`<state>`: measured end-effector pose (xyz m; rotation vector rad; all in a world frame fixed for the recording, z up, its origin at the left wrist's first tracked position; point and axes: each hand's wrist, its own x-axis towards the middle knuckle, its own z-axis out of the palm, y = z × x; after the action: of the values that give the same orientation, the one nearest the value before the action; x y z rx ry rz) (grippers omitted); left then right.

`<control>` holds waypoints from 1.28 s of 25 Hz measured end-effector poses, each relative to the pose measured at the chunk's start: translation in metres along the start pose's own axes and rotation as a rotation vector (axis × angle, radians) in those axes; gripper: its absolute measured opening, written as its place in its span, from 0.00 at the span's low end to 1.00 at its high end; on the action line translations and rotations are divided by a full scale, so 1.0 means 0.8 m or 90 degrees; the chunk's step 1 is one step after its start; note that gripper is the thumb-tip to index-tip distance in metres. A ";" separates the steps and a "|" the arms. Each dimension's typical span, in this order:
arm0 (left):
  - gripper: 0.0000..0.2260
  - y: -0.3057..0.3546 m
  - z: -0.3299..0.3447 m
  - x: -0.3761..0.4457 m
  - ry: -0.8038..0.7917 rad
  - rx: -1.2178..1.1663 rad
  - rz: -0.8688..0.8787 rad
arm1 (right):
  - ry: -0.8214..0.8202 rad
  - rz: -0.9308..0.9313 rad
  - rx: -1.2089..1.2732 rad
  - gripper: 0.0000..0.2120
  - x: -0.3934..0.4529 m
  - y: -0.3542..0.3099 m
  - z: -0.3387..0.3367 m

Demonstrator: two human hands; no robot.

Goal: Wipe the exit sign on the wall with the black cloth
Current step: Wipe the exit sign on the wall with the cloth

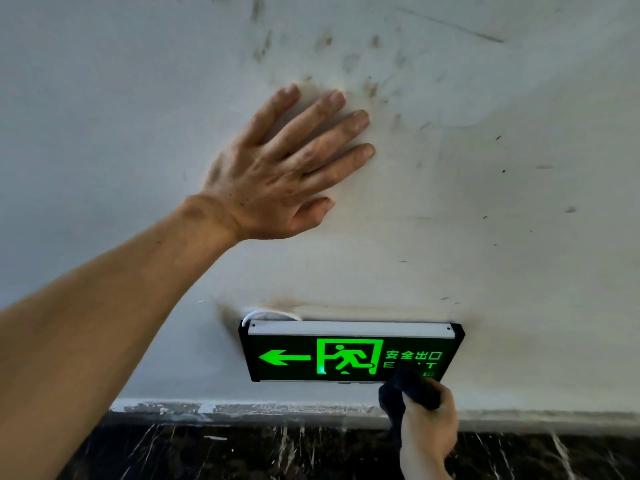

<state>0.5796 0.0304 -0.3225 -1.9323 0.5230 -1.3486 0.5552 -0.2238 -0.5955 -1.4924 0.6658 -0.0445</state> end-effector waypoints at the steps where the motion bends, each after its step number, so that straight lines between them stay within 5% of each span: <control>1: 0.30 0.000 0.000 0.000 0.000 0.000 0.000 | 0.008 0.040 0.032 0.13 0.008 -0.003 -0.004; 5: 0.31 -0.001 0.000 -0.001 -0.004 -0.003 0.002 | 0.038 0.217 0.197 0.20 0.027 -0.021 -0.012; 10: 0.30 -0.001 -0.004 -0.001 -0.027 -0.012 0.006 | -0.027 0.270 0.278 0.18 0.030 -0.039 -0.014; 22: 0.32 -0.001 -0.008 0.001 -0.046 -0.023 -0.013 | -0.218 0.201 0.339 0.21 -0.003 -0.087 -0.038; 32: 0.31 -0.001 -0.039 0.008 -0.170 -0.102 -0.034 | -0.375 0.054 0.332 0.15 -0.056 -0.140 -0.068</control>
<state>0.5530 0.0164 -0.3116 -2.2290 0.4617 -1.0833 0.5363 -0.2662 -0.4718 -0.9020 0.2093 0.2606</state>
